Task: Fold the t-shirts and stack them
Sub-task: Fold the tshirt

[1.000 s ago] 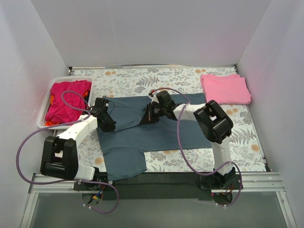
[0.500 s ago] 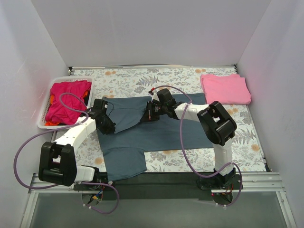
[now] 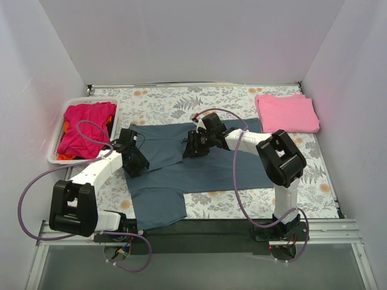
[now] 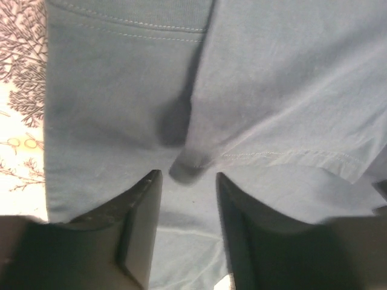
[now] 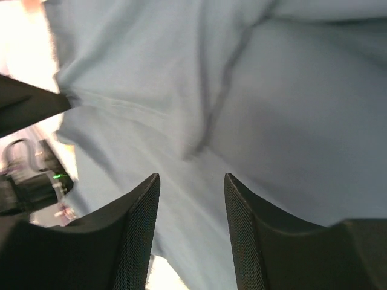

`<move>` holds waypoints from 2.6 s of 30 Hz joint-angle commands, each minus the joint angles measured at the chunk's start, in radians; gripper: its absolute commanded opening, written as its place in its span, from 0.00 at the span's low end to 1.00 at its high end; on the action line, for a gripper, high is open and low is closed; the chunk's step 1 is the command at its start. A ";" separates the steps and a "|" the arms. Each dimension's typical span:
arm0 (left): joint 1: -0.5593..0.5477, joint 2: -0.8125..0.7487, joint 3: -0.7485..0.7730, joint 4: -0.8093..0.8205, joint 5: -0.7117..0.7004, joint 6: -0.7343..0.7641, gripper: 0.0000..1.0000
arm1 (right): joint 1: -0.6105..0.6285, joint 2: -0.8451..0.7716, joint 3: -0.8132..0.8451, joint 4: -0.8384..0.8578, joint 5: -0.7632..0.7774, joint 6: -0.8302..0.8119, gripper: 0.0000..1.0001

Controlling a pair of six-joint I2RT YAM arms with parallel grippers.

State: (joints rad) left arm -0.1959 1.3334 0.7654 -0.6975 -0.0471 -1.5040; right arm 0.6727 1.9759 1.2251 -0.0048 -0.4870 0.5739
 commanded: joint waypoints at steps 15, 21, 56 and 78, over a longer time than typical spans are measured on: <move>0.000 0.383 0.429 0.150 -0.166 0.099 0.54 | -0.475 -0.141 0.025 -0.190 0.295 -0.318 0.47; 0.010 0.596 0.586 0.162 -0.198 0.116 0.53 | -0.510 -0.030 0.092 -0.190 0.294 -0.313 0.47; 0.029 0.003 0.351 -0.077 -0.142 0.128 0.74 | -0.604 -0.510 -0.157 -0.473 0.379 -0.290 0.62; -0.034 -0.063 -0.132 -0.069 0.108 -0.004 0.56 | -0.573 -0.686 -0.521 -0.391 0.310 -0.259 0.42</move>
State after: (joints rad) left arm -0.2176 1.2591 0.6697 -0.7444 0.0063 -1.4845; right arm 0.0994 1.3033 0.7189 -0.4335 -0.1829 0.3004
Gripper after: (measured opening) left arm 0.561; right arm 0.420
